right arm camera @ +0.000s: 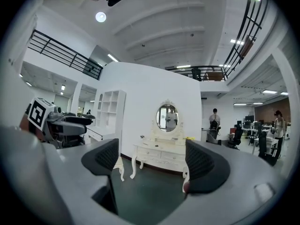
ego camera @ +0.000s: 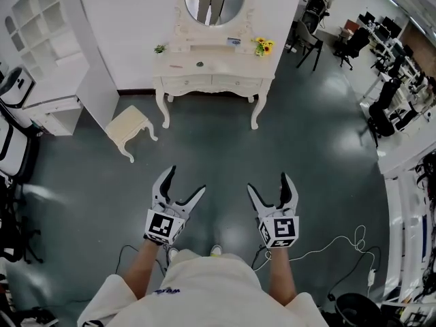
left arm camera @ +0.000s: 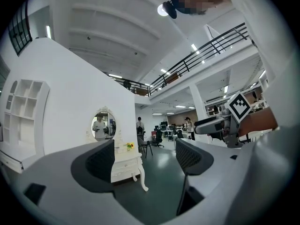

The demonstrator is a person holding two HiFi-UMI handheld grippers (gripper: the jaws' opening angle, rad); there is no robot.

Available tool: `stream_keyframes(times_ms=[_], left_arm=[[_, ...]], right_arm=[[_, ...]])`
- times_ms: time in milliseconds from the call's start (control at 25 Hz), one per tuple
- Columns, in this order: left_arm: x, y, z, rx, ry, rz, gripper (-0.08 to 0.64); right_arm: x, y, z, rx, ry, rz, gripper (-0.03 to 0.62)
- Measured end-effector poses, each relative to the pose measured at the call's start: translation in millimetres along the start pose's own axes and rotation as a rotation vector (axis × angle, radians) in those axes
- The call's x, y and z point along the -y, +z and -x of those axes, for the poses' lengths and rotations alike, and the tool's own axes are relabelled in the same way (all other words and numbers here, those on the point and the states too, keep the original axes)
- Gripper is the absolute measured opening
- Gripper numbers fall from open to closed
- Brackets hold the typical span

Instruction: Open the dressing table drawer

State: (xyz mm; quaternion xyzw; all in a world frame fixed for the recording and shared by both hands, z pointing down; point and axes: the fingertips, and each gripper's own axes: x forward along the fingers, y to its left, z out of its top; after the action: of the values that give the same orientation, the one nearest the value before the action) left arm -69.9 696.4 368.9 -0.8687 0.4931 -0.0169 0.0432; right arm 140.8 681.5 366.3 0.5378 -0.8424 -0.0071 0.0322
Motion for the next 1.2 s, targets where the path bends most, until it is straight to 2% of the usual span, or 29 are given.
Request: stream_keyframes(times_ms=[160,240,520,680,840,920,1000,1200], left_arm=[[21.7,-2.5,-10.2,0.000,-0.020,0.041,0.393],[22.2,-9.2,-14.9,-0.024,-0.019,0.032,0.393],[-15.3,-36.8,-46.5,-0.092,0.060,0.056,0.393],[-49.6,-60.3,-95.0,-0.098,0.075,0.080,0.393],[-90.1,-72.7,-152.3,-0.108,0.074,0.093,0.393],[-110.3,-80.8,-179.5,-0.113,0.072,0.109,0.393],[-128.0,-87.6,-211.9,-0.114,0.045,0.102,0.393],[-164.1,-84.2,-293.4,-0.075,-0.018,0.115,0.393]], right_arm=[[12.9,-15.1,-1.8,-0.030,0.039,-0.004,0.443],[17.7,-21.2,-5.5,-0.037,0.044,-0.021,0.443],[41.8,-24.1,-47.4,-0.043,0.040,-0.052,0.442],[66.3,-33.2,-103.2,-0.050,0.036,-0.065,0.442],[87.7,-47.6,-166.6,-0.080,0.005,-0.152,0.442],[88.5,-53.6,-199.7,-0.100,0.007,-0.150,0.442],[95.3,-57.1,-233.8,-0.108,-0.003,-0.130,0.442],[137.2,-49.5,-312.1,-0.083,-0.065,-0.156,0.442]])
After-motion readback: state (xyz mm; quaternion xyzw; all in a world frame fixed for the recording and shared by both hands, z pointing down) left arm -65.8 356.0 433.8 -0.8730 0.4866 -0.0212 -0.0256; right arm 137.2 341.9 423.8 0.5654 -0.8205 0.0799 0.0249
